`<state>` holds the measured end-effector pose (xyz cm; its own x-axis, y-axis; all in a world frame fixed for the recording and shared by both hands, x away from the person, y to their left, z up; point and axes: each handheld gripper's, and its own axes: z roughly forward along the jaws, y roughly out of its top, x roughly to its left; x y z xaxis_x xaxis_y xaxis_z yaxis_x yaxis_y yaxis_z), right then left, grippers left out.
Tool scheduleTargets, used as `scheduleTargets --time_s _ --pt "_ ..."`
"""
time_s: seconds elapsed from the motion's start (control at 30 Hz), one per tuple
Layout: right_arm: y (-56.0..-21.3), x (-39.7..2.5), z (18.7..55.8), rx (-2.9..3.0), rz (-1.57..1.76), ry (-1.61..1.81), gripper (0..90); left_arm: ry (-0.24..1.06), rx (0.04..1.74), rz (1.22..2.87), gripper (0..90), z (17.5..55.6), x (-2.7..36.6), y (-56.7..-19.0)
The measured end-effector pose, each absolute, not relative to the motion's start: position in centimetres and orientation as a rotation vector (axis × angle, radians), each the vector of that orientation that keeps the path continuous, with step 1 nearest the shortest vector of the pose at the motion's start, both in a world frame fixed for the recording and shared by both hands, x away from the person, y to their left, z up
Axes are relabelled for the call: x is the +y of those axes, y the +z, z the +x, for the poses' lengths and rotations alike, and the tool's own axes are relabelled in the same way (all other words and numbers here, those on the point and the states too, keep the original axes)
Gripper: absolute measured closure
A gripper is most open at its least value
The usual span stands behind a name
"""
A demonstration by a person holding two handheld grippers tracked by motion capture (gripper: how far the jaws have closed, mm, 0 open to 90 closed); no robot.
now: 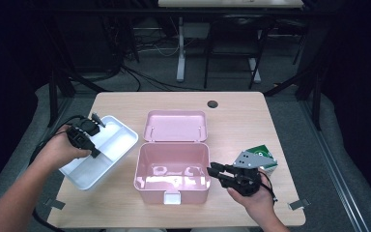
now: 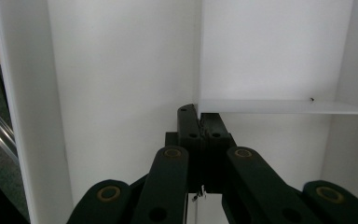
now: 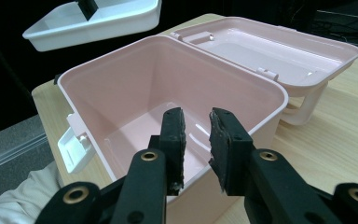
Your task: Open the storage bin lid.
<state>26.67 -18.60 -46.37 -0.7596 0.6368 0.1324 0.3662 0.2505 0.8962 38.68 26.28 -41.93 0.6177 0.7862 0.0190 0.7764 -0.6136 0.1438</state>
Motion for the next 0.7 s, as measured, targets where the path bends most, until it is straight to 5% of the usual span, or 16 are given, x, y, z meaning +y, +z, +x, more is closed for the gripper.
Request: scheduleTargets --time_s 0.7 --pt "-46.4 -18.6 26.7 2.261 0.939 1.521 74.0 0.022 1.363 2.749 89.4 39.0 25.9 -49.7"
